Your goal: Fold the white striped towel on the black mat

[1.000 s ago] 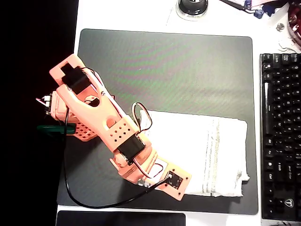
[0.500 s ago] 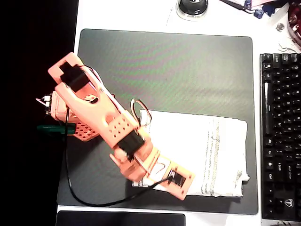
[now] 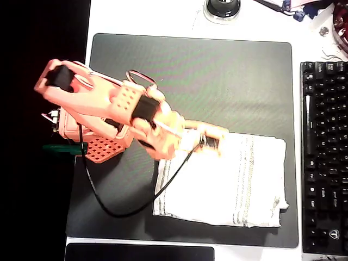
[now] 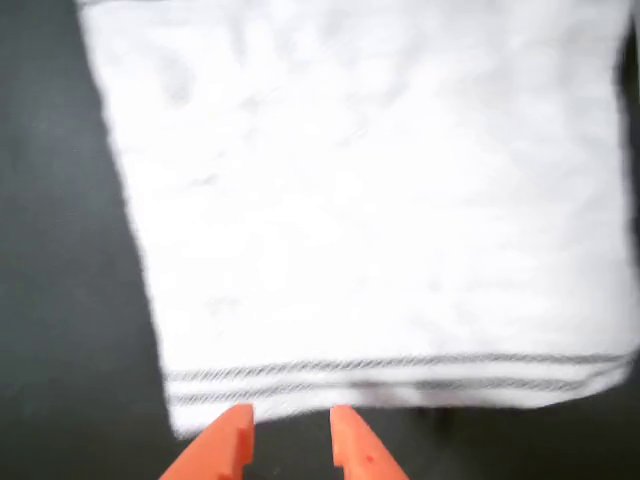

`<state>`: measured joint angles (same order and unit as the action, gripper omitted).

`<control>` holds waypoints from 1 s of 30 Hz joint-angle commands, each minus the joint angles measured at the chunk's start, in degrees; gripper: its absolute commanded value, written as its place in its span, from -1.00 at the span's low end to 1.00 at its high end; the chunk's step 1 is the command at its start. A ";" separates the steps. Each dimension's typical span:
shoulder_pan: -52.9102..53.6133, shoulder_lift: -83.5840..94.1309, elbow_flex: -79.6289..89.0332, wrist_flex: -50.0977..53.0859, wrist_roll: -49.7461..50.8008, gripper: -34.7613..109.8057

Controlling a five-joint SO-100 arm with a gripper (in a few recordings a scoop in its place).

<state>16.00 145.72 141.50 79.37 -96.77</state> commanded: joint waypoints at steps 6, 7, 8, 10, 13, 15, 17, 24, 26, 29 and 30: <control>-12.57 23.82 17.67 0.53 6.42 -0.45; -13.01 25.84 19.34 0.62 6.86 -0.46; -13.36 27.95 20.92 0.79 6.86 -0.48; -13.18 30.85 23.55 0.62 6.59 -0.52; -12.92 35.42 26.28 1.05 6.24 -0.52; -13.45 37.97 28.12 2.02 5.89 -0.52; -13.62 39.99 30.50 1.93 5.54 -0.52; -13.01 45.26 36.21 1.58 4.83 -0.52; -13.18 46.23 36.83 1.49 5.19 -0.52; -13.36 46.76 36.83 1.41 5.71 -0.52; -13.36 46.76 36.83 1.41 6.24 -0.52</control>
<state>2.20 191.07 177.89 79.80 -90.35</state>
